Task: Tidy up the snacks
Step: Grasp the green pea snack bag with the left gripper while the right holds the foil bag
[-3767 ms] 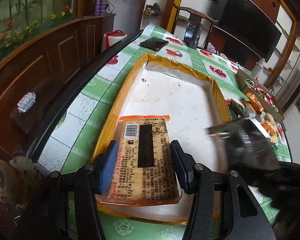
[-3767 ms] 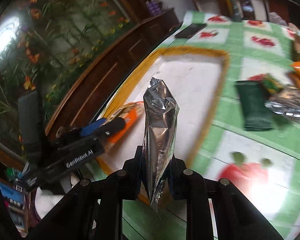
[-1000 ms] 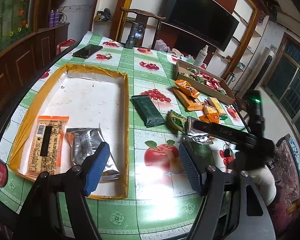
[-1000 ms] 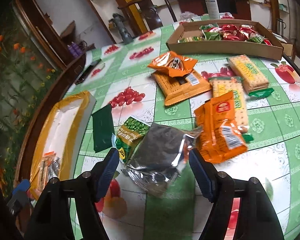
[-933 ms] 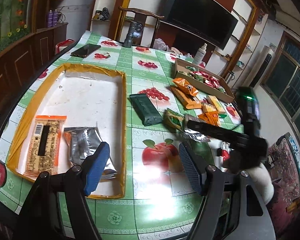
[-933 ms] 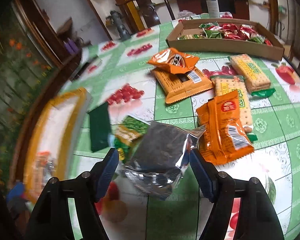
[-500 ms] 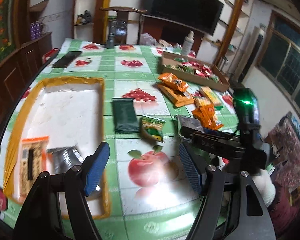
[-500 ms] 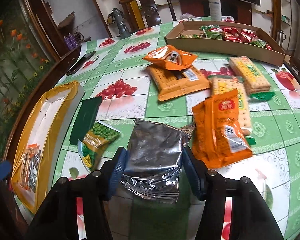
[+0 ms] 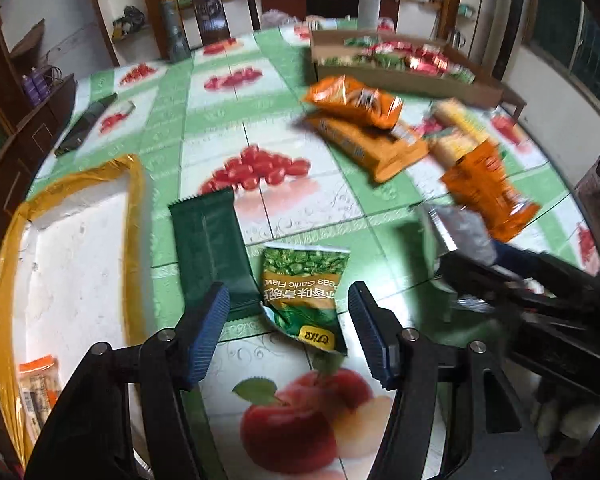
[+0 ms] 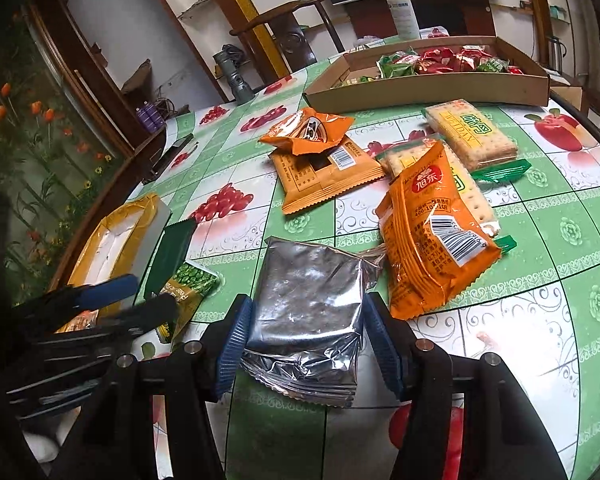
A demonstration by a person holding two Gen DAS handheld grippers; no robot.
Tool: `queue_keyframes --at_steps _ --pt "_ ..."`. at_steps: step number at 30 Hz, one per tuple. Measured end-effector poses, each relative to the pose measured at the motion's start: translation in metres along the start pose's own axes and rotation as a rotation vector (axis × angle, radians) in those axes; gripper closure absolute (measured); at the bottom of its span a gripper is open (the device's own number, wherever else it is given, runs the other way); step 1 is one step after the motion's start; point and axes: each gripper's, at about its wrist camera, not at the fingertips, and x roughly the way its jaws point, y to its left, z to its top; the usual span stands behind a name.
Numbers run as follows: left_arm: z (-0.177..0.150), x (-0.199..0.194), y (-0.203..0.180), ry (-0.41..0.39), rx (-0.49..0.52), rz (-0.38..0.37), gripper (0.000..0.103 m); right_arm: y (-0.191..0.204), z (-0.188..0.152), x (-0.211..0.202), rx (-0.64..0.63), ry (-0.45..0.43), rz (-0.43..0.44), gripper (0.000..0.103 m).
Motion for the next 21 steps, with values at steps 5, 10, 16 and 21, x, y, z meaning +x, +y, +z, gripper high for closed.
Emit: queue_keyframes --at_steps 5,10,16,21 --pt "0.000 0.015 -0.004 0.021 -0.002 -0.007 0.043 -0.001 0.000 0.000 0.009 0.000 0.007 0.044" --pt "-0.001 0.012 -0.009 -0.005 -0.008 -0.020 0.066 -0.001 0.000 0.000 0.003 -0.001 0.004 0.044" --pt "-0.007 -0.004 -0.009 -0.049 -0.053 -0.078 0.067 0.000 0.001 0.000 -0.003 -0.004 0.009 0.044" --pt "-0.017 -0.039 0.001 -0.117 -0.123 -0.138 0.067 0.000 0.001 0.000 0.004 -0.006 0.032 0.044"
